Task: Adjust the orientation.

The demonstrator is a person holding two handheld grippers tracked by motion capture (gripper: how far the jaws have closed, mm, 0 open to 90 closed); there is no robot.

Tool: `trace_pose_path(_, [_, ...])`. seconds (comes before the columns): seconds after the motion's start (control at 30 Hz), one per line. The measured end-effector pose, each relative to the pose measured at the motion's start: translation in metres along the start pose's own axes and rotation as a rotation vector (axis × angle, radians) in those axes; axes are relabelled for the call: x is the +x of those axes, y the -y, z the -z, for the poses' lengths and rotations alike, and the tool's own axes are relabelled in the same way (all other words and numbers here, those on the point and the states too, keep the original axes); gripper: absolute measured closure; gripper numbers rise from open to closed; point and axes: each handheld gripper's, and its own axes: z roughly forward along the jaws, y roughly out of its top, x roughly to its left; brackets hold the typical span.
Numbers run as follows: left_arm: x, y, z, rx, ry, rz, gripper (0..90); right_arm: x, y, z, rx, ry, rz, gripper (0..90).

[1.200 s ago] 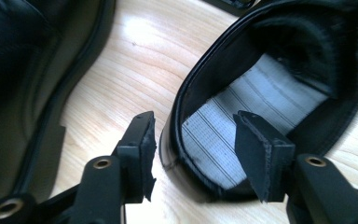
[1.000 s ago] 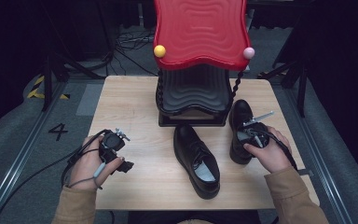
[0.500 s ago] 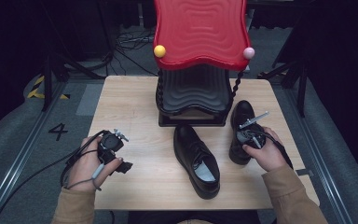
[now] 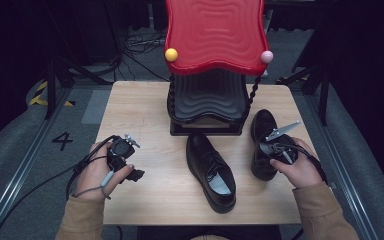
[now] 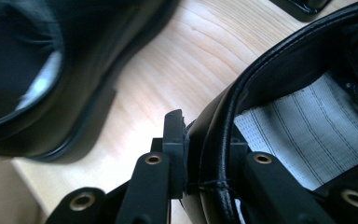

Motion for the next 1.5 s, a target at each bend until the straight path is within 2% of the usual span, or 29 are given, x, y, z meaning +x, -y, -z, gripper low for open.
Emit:
trace_pose_path(0.1, [0.0, -0.004, -0.001, 0.0, 0.004, -0.006, 20.7, 0.009, 0.003, 0.013, -0.006, -0.018, 0.028, 77.7])
trace_pose_path(0.27, [-0.001, -0.013, -0.004, 0.004, 0.012, -0.028, 20.7, 0.027, 0.007, 0.027, 0.023, -0.051, 0.113, 77.4])
trace_pose_path(0.3, [-0.001, -0.013, -0.004, 0.004, 0.012, -0.028, 20.7, 0.027, 0.007, 0.027, 0.023, -0.051, 0.113, 77.4])
trace_pose_path(0.43, [-0.002, -0.018, -0.006, 0.005, 0.015, -0.04, 20.7, 0.042, 0.008, 0.034, 0.043, -0.069, 0.157, 77.3])
trace_pose_path(0.53, [-0.002, -0.02, -0.007, 0.003, 0.021, -0.042, 20.7, 0.054, 0.01, 0.037, 0.076, -0.087, 0.205, 77.1])
trace_pose_path(0.73, [-0.002, -0.026, -0.009, 0.005, 0.026, -0.058, 20.7, 0.066, 0.011, 0.039, 0.088, -0.119, 0.248, 76.6])
trace_pose_path(0.9, [-0.003, -0.027, -0.01, 0.008, 0.029, -0.059, 20.7, 0.072, 0.011, 0.036, 0.107, -0.138, 0.299, 76.3])
trace_pose_path(1.17, [-0.004, -0.025, -0.01, 0.009, 0.022, -0.062, 20.7, 0.078, 0.005, 0.026, 0.104, -0.172, 0.359, 76.1])
trace_pose_path(1.2, [-0.004, -0.024, -0.009, 0.012, 0.02, -0.063, 20.7, 0.078, 0.003, 0.02, 0.099, -0.176, 0.371, 76.0])
trace_pose_path(1.27, [-0.004, -0.022, -0.009, 0.012, 0.022, -0.055, 20.7, 0.078, 0.002, 0.017, 0.1, -0.172, 0.38, 76.0])
trace_pose_path(1.33, [-0.003, -0.02, -0.008, 0.012, 0.019, -0.053, 20.7, 0.076, 0.0, 0.01, 0.1, -0.153, 0.402, 75.8])
trace_pose_path(1.5, [-0.004, -0.016, -0.005, 0.009, 0.007, -0.048, 20.7, 0.071, -0.003, -0.006, 0.101, -0.167, 0.428, 75.8])
